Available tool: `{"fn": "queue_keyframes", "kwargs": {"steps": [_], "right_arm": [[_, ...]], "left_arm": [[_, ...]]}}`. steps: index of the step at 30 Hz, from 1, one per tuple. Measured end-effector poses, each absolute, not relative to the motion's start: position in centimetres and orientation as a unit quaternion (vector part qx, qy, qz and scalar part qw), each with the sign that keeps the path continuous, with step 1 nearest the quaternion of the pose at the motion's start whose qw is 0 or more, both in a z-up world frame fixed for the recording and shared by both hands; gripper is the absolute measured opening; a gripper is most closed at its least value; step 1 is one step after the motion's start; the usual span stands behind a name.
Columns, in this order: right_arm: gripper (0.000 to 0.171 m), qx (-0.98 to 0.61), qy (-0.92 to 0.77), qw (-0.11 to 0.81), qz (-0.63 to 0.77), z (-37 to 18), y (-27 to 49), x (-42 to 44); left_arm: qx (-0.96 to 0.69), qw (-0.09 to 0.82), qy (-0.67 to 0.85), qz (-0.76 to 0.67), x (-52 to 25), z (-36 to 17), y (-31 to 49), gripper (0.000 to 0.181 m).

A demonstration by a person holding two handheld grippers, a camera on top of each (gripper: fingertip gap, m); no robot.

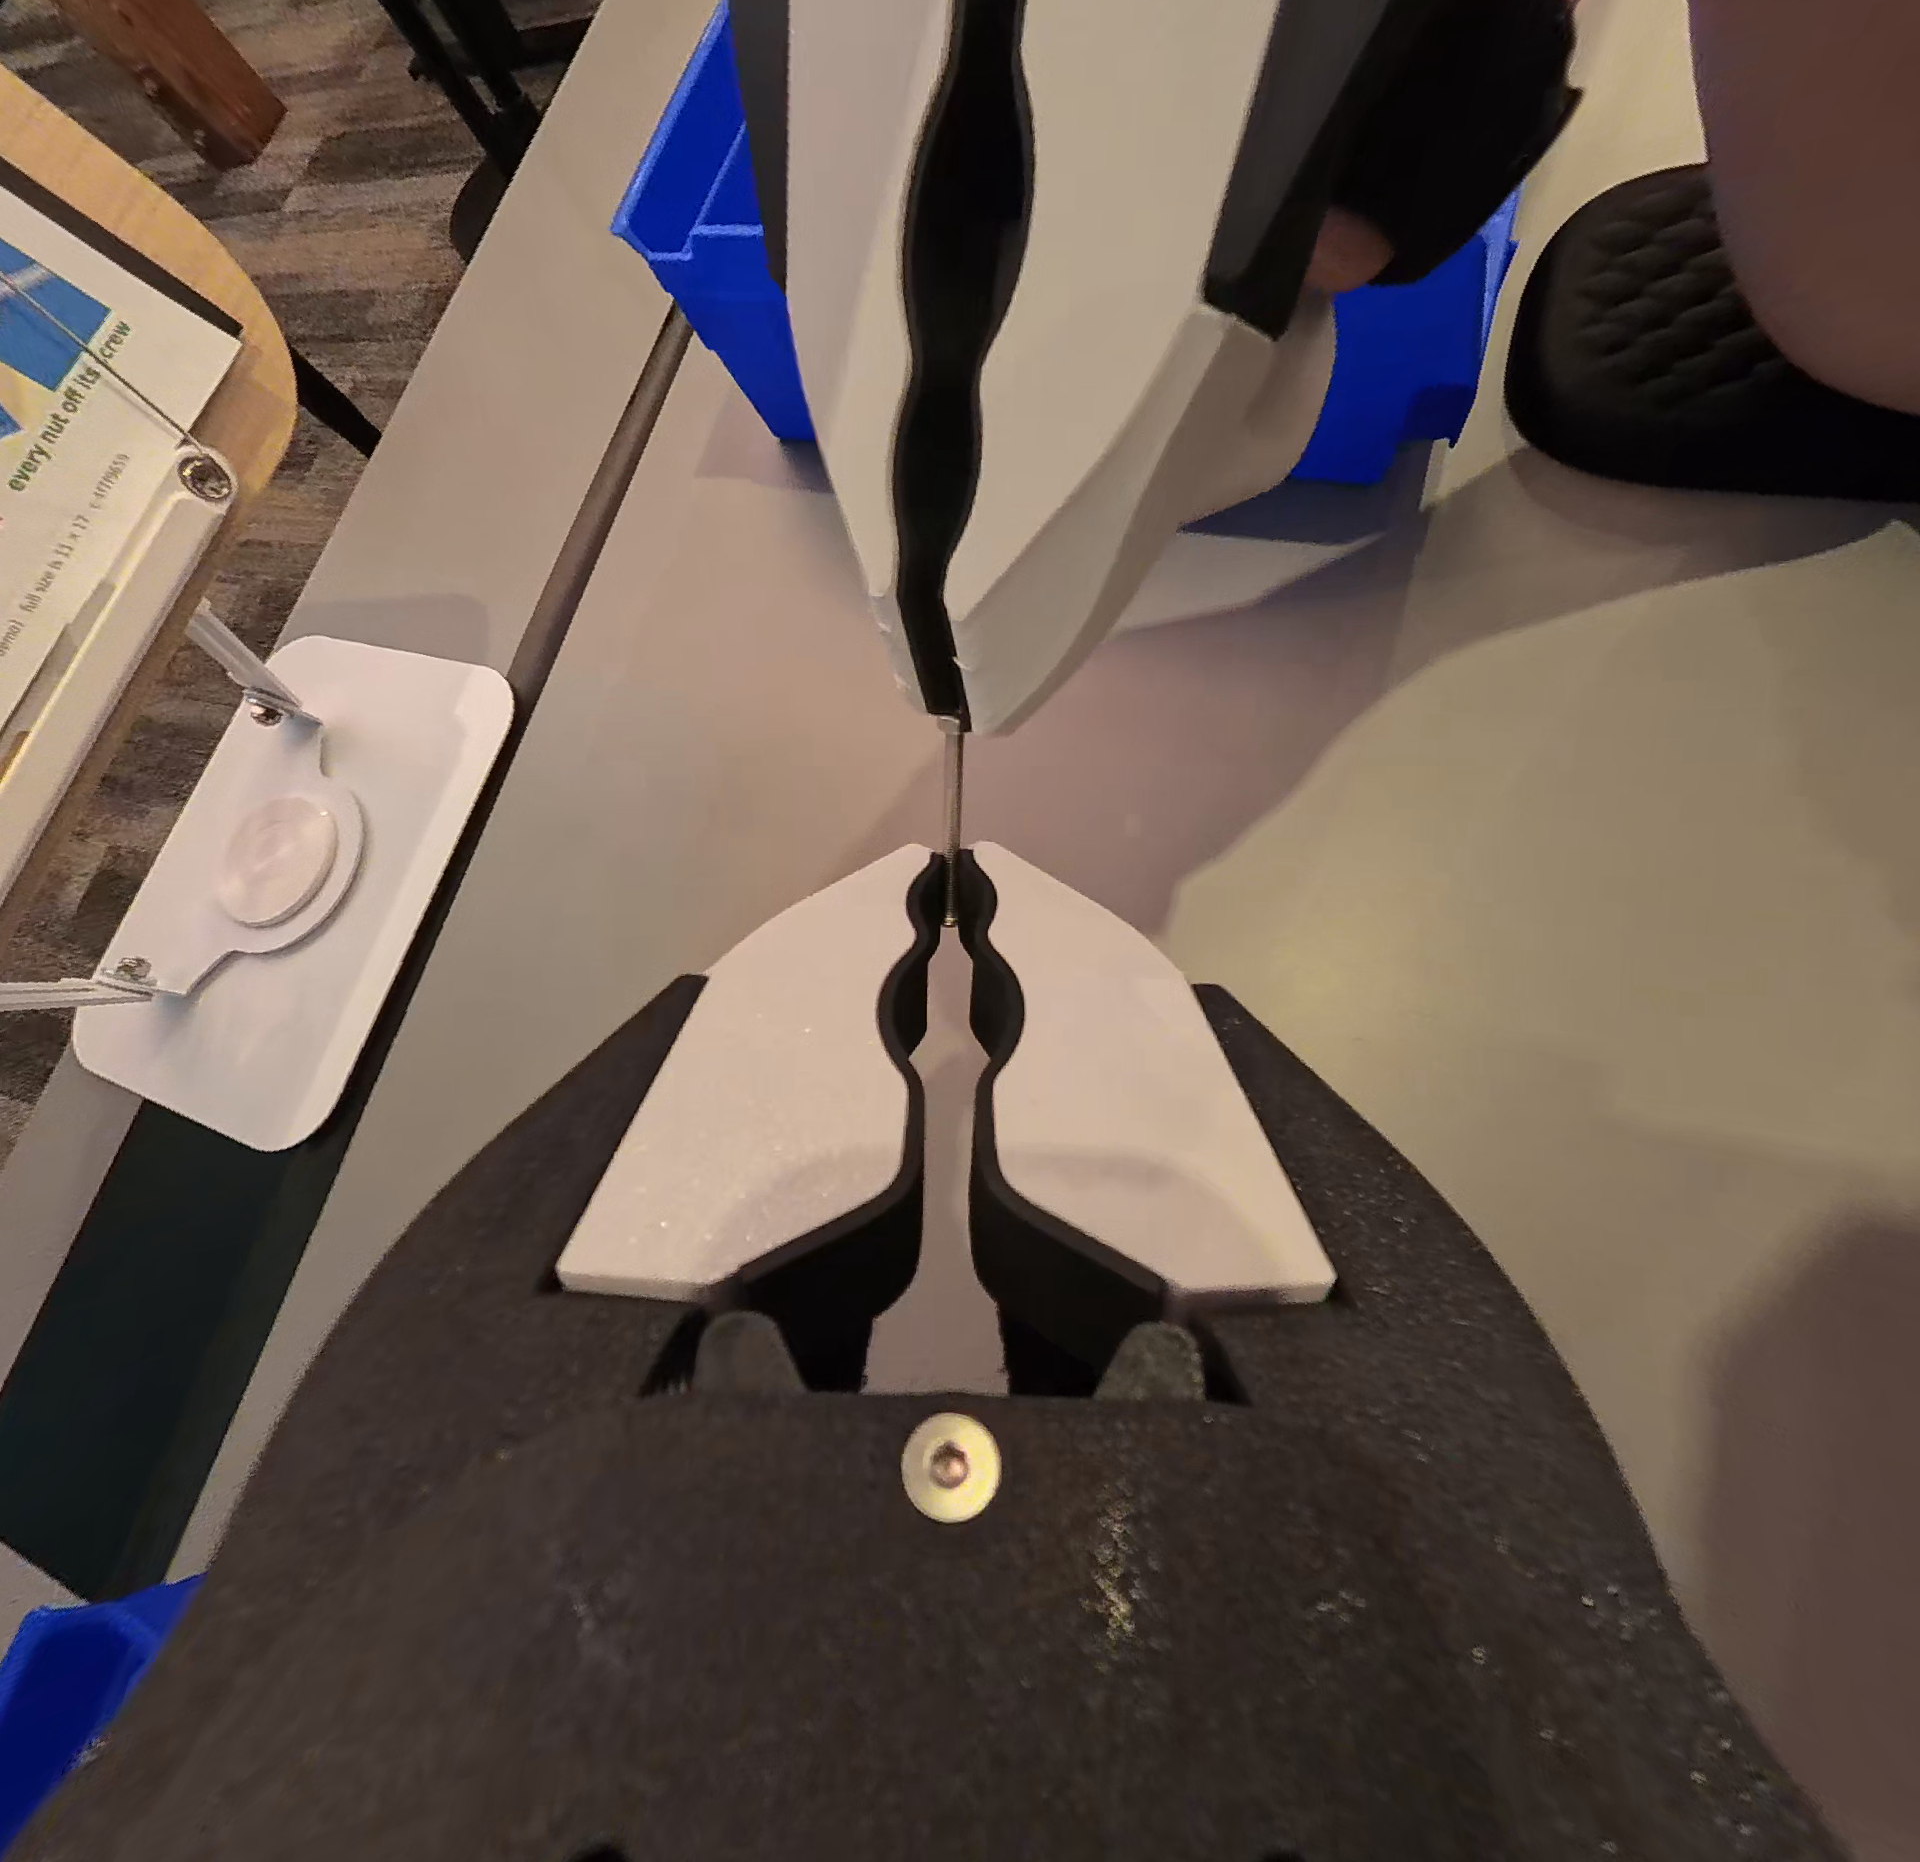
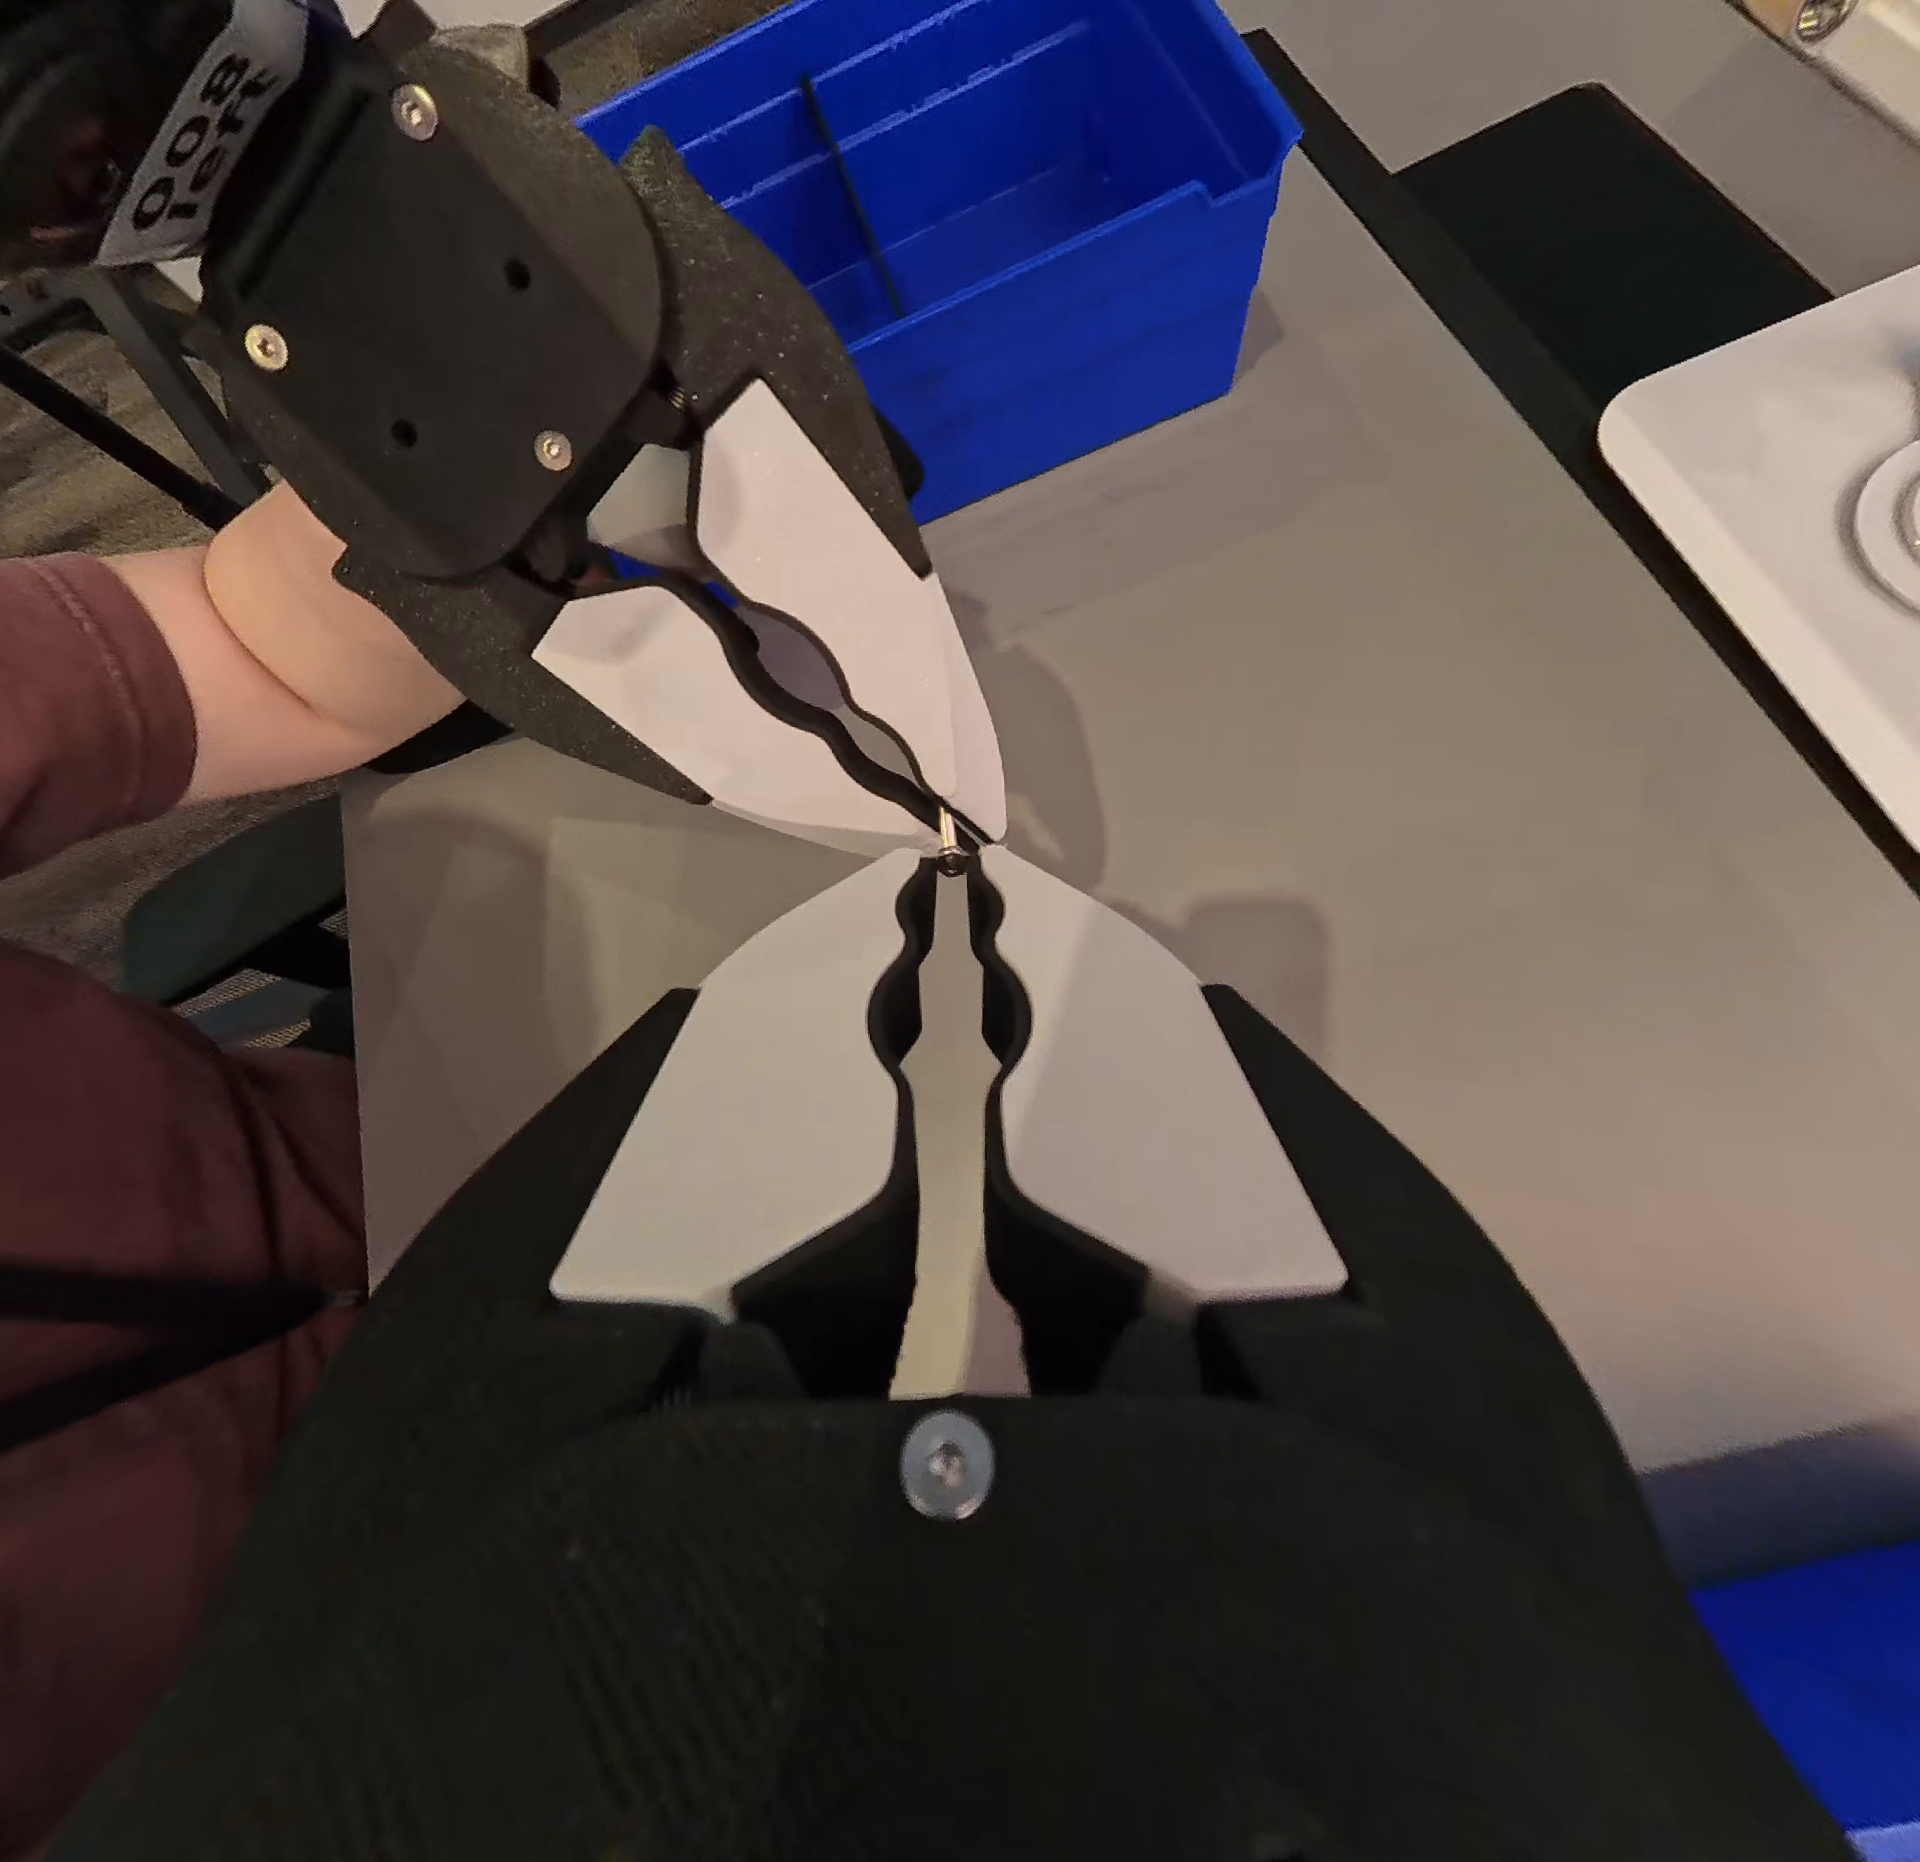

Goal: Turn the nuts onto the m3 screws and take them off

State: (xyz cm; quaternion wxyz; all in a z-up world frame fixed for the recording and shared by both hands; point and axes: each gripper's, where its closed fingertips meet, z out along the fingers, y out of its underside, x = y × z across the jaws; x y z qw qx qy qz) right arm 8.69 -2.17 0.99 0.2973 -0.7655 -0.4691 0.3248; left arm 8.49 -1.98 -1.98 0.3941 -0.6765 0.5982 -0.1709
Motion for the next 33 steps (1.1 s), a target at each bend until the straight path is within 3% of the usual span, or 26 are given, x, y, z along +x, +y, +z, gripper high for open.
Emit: {"fn": "queue_keyframes", "kwargs": {"steps": [6,11,18,27,33], "right_arm": [[0.009,-0.757,-0.478,0.304,0.326,1.3,-2.3,8.5],[0.024,-0.732,-0.496,0.337,0.324,2.6,-2.5,8.4],[0.052,-0.568,-0.526,0.498,0.39,9.6,-4.4,7.3],[0.079,-0.468,-0.533,0.533,0.461,10.7,-7.4,4.5],[0.083,-0.457,-0.538,0.54,0.459,10.4,-8.1,3.5]], "left_arm": [[-0.675,0.404,0.587,-0.189,8.4,-1.2,-1.9,0.002],[-0.663,0.424,0.574,-0.228,8.4,0.2,-2.0,0.002],[-0.572,0.494,0.532,-0.381,9.0,5.8,-4.2,0.002],[-0.525,0.507,0.507,-0.458,8.9,8.3,-5.7,0.002],[-0.531,0.517,0.489,-0.459,8.6,8.7,-5.1,0.002]]}}
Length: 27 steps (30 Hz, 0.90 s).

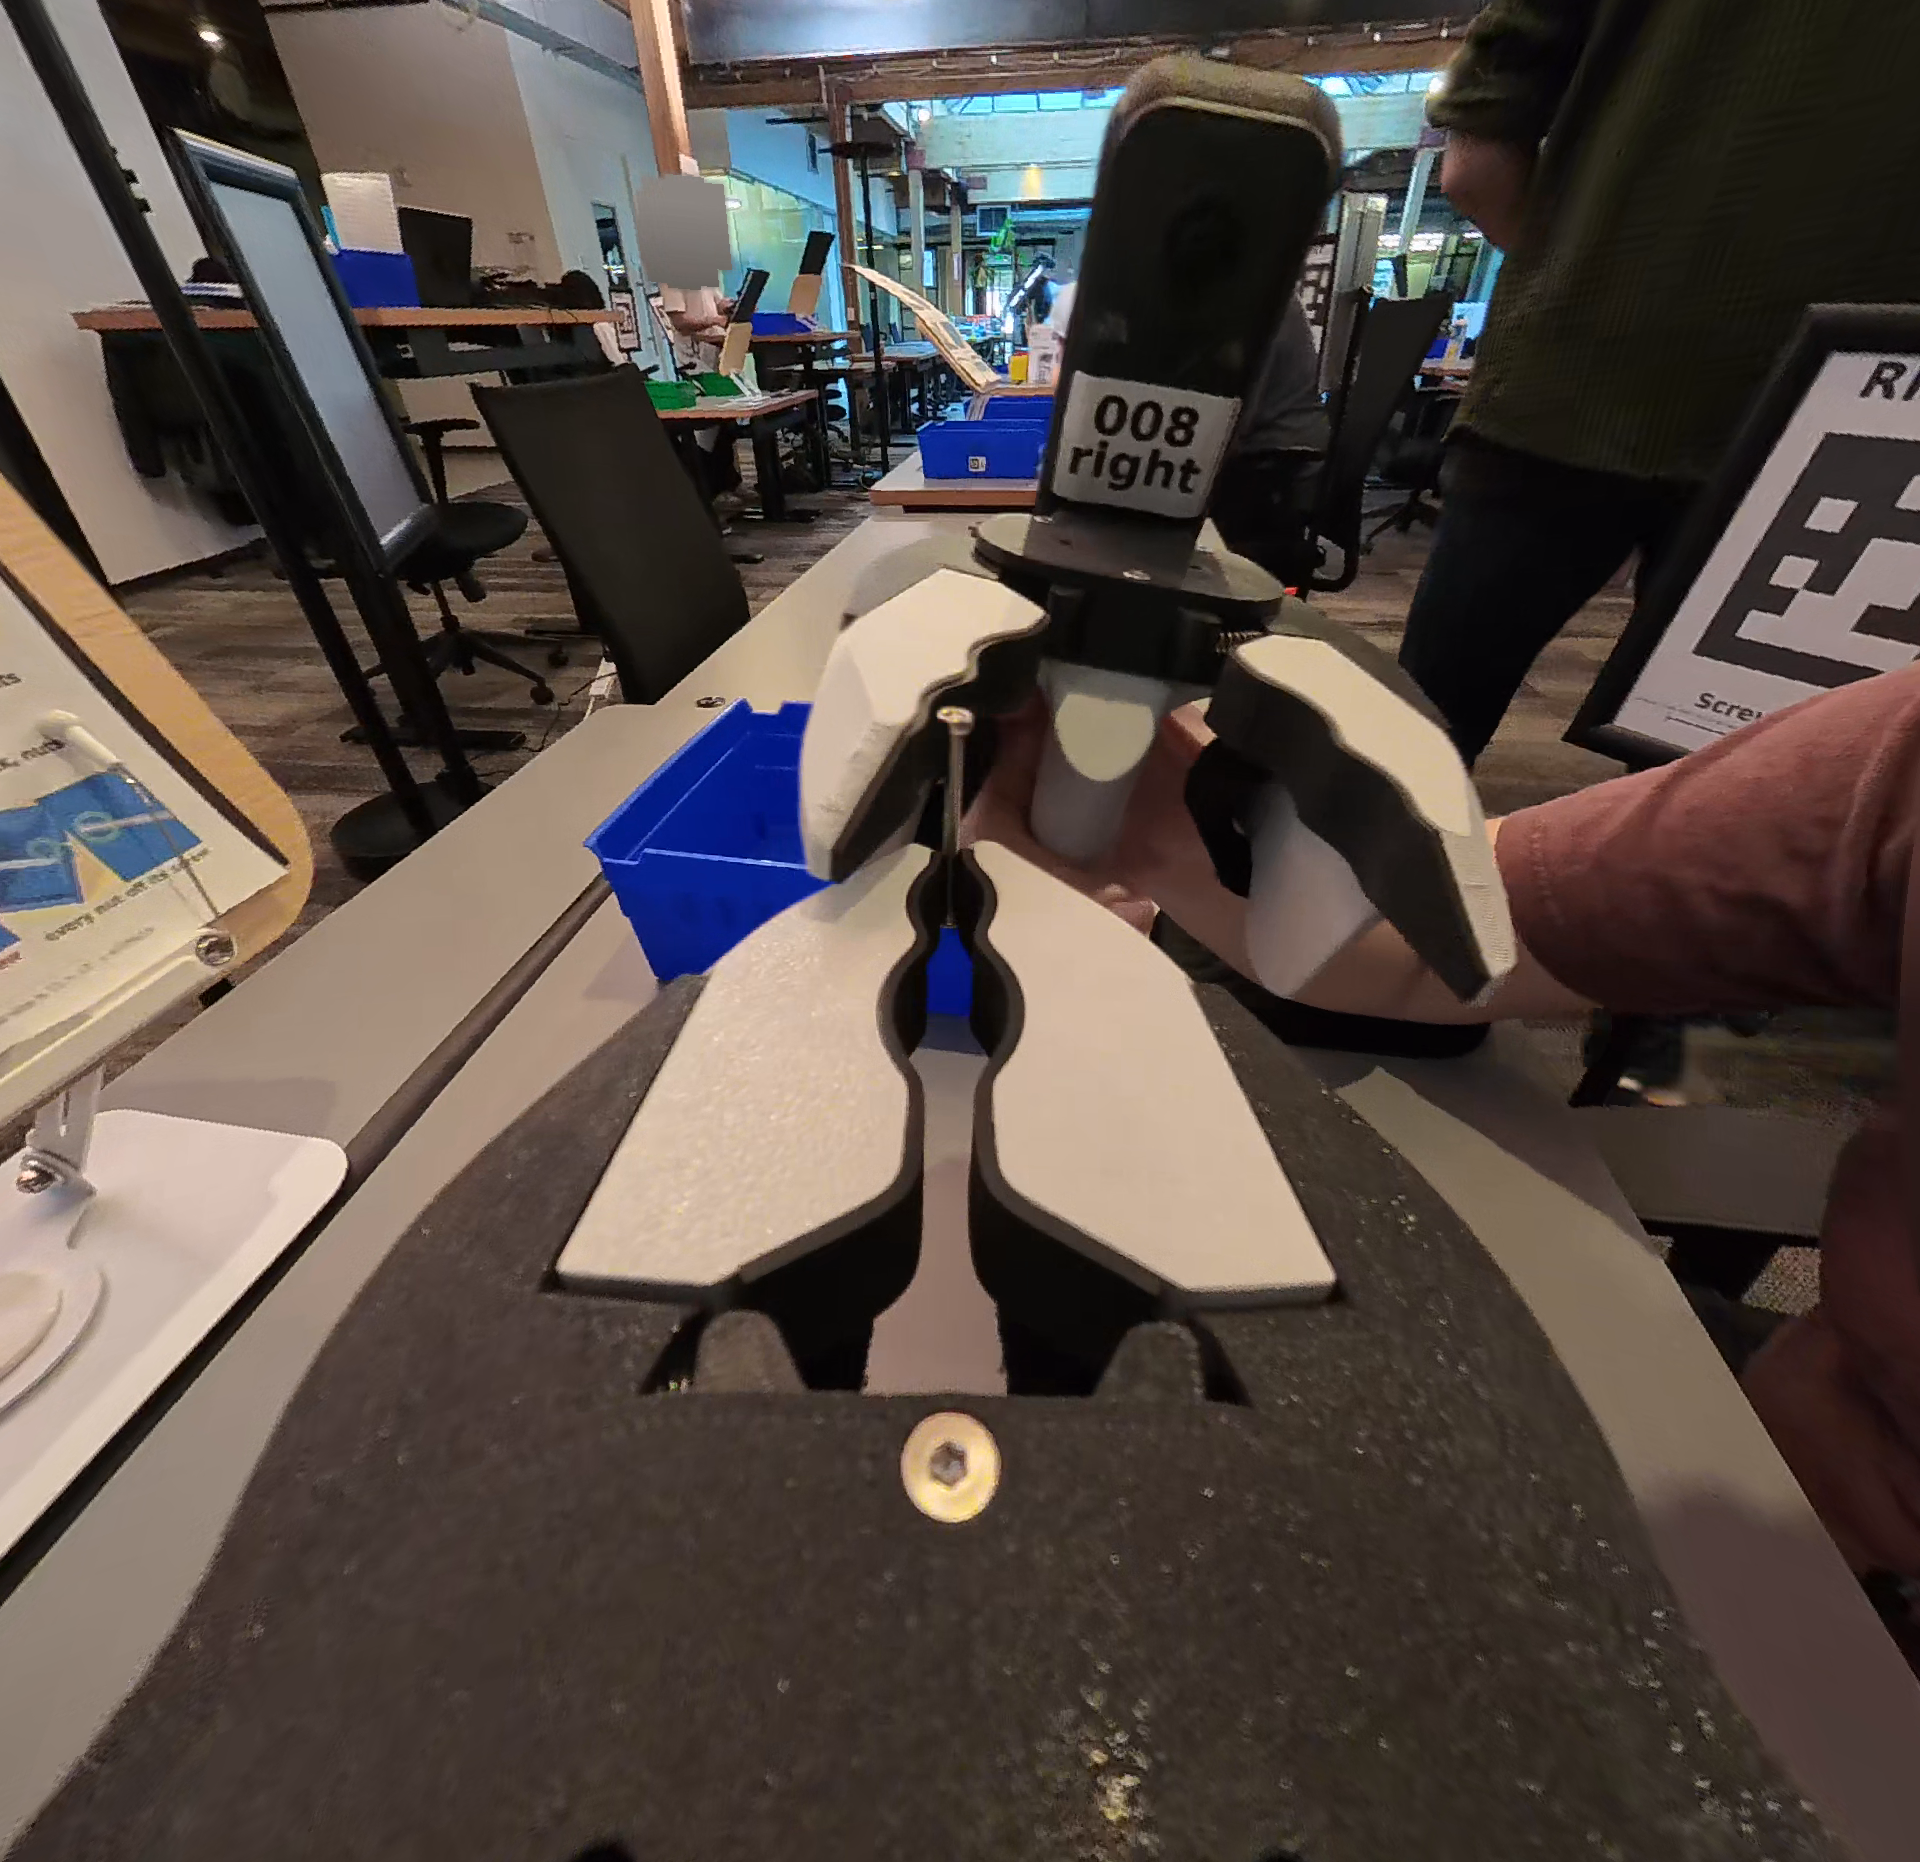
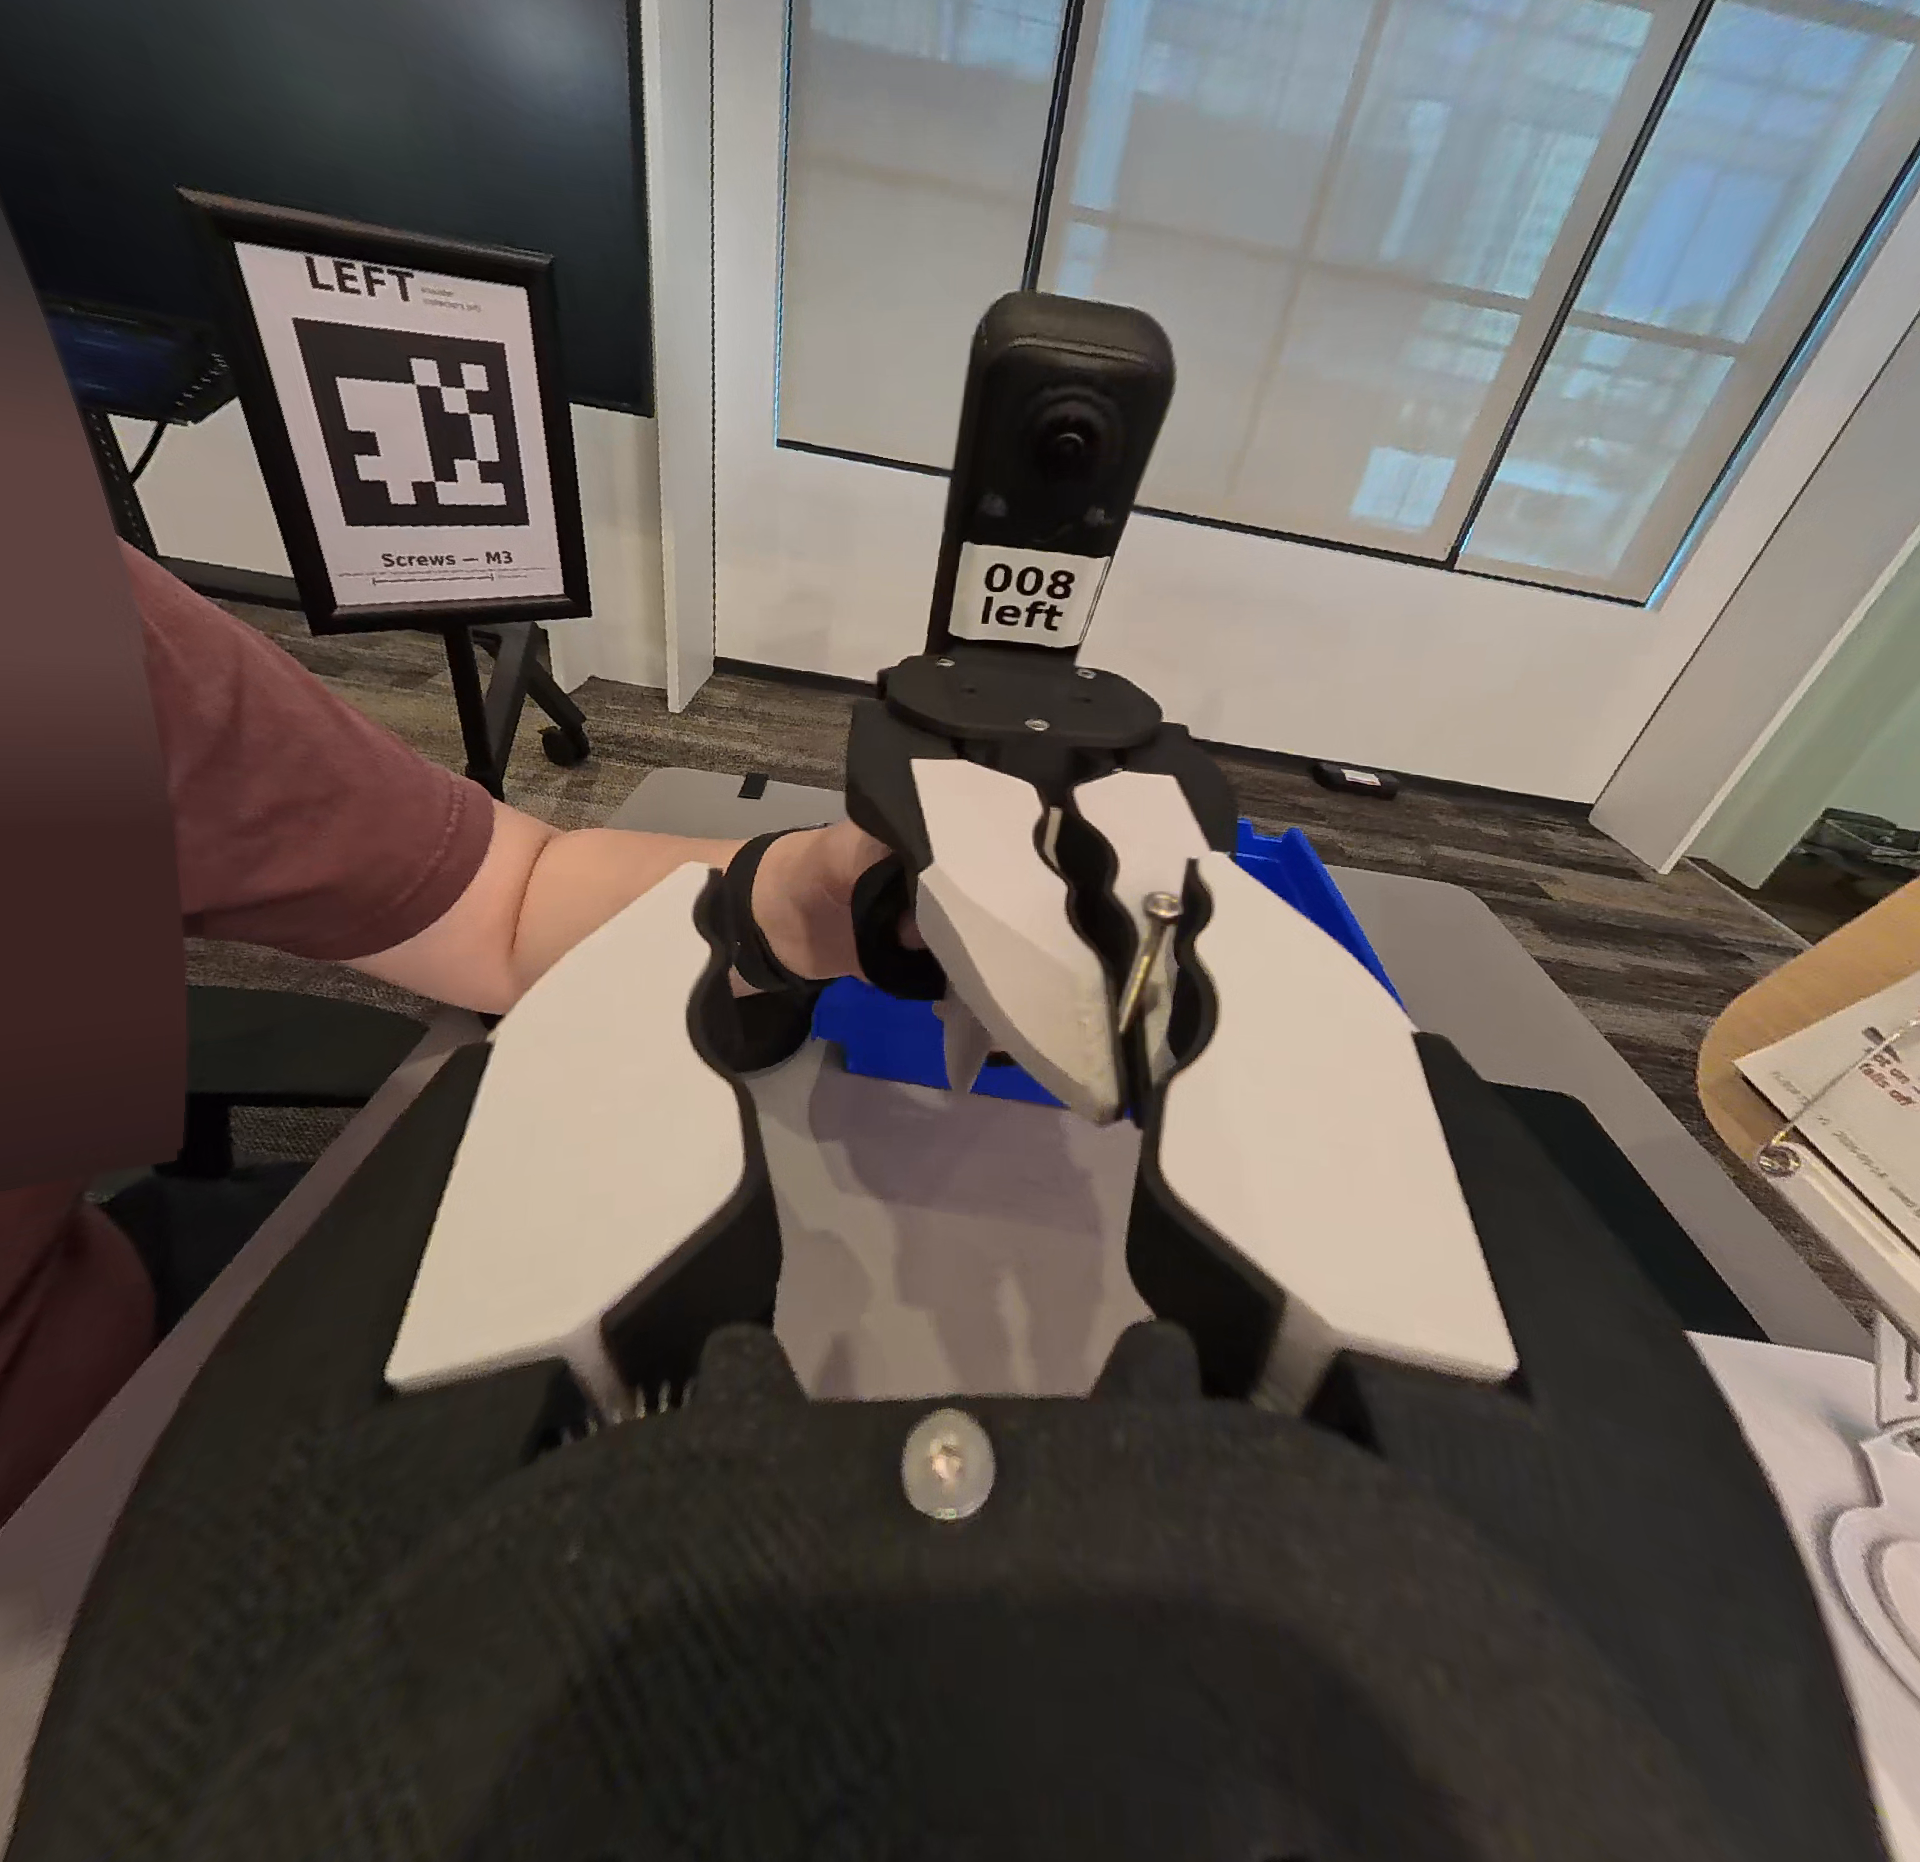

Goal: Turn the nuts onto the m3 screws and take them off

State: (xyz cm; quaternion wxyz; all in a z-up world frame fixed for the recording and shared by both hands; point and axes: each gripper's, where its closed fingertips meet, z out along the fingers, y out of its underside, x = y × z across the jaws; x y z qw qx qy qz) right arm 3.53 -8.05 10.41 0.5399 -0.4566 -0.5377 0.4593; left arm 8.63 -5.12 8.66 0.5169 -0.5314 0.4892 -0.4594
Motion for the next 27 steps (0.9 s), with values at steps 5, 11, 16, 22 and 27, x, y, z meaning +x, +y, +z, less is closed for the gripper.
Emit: {"fn": "queue_keyframes", "kwargs": {"steps": [5,11,16,22,27], "right_arm": [[0.088,-0.459,-0.535,0.556,0.44,10.6,-7.6,3.8],[0.085,-0.462,-0.521,0.568,0.439,11.2,-6.9,4.5],[0.097,-0.456,-0.511,0.566,0.459,11.1,-7.3,3.7],[0.105,-0.434,-0.525,0.554,0.479,10.6,-9.0,2.5],[0.11,-0.438,-0.519,0.554,0.481,10.8,-8.8,2.6]], "left_arm": [[-0.54,0.525,0.47,-0.461,7.9,9.1,-4.2,0.002],[-0.533,0.525,0.459,-0.479,7.3,9.6,-4.1,0.001],[-0.524,0.507,0.486,-0.482,9.3,8.6,-5.8,0.002],[-0.524,0.494,0.487,-0.494,10.1,8.0,-6.2,0.002],[-0.526,0.503,0.47,-0.5,9.5,8.4,-5.4,0.002]]}}
